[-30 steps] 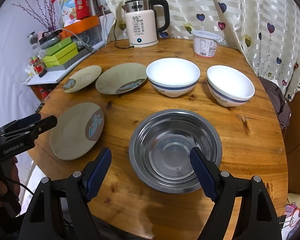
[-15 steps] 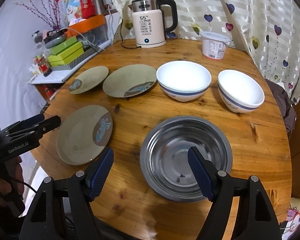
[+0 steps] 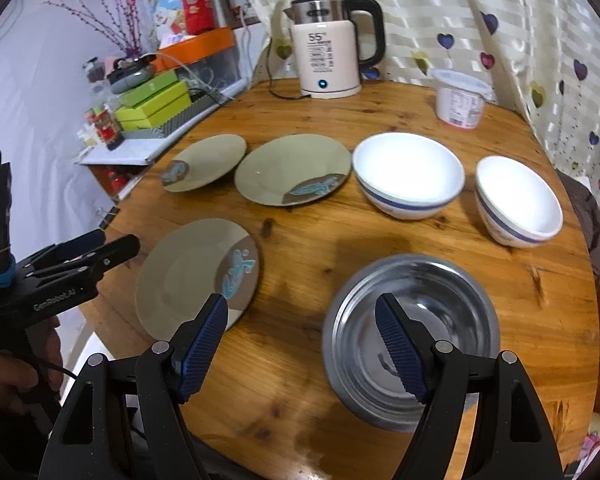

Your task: Organize plates and bowls

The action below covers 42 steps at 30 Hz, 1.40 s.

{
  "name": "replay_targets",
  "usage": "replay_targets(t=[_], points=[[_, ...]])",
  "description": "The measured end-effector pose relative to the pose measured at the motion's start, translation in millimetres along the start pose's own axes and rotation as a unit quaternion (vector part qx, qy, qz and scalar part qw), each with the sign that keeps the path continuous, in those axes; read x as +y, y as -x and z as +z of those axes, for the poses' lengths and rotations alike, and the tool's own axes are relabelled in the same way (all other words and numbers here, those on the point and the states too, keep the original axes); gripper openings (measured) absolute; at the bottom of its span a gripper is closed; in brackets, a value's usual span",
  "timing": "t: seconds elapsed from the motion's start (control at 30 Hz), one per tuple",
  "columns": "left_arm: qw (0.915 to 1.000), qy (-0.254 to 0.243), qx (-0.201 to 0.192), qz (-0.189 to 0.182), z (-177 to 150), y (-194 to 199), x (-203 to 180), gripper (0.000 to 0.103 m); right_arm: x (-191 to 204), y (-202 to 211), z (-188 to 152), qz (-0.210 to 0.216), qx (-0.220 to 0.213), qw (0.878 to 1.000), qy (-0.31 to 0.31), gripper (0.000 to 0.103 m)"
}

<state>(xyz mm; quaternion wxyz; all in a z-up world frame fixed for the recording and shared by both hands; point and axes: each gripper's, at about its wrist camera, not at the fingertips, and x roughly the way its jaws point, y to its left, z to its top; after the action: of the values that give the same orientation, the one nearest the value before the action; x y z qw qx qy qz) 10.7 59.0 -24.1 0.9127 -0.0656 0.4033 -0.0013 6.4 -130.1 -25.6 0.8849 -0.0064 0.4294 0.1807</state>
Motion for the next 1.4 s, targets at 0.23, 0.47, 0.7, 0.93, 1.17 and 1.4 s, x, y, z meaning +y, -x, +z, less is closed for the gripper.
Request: replay_targets(t=[0.23,0.47,0.7,0.93,1.17,1.4], points=[[0.9999,0.011,-0.002,0.008,4,-2,13,0.081,10,-7,14,0.005,-0.008,1.0,0.006,0.077],[0.9996,0.025,-0.007,0.012,10,-5,28,0.081,24,-15,30,0.019,-0.01,1.0,0.021,0.077],[0.999,0.04,-0.013,0.018,21,-11,47,0.081,41,-26,55,0.029,-0.016,0.998,0.046,0.076],[0.9984,0.049,-0.014,0.022,35,-22,64,0.08,56,-51,81,0.034,-0.011,0.997,0.064,0.069],[0.9978,0.062,-0.005,0.021,48,-41,80,0.076,66,-77,109,0.047,0.002,0.997,0.068,0.066],[0.9971,0.075,0.008,0.01,61,-66,92,0.071,72,-110,141,0.056,0.015,0.995,0.077,0.064]])
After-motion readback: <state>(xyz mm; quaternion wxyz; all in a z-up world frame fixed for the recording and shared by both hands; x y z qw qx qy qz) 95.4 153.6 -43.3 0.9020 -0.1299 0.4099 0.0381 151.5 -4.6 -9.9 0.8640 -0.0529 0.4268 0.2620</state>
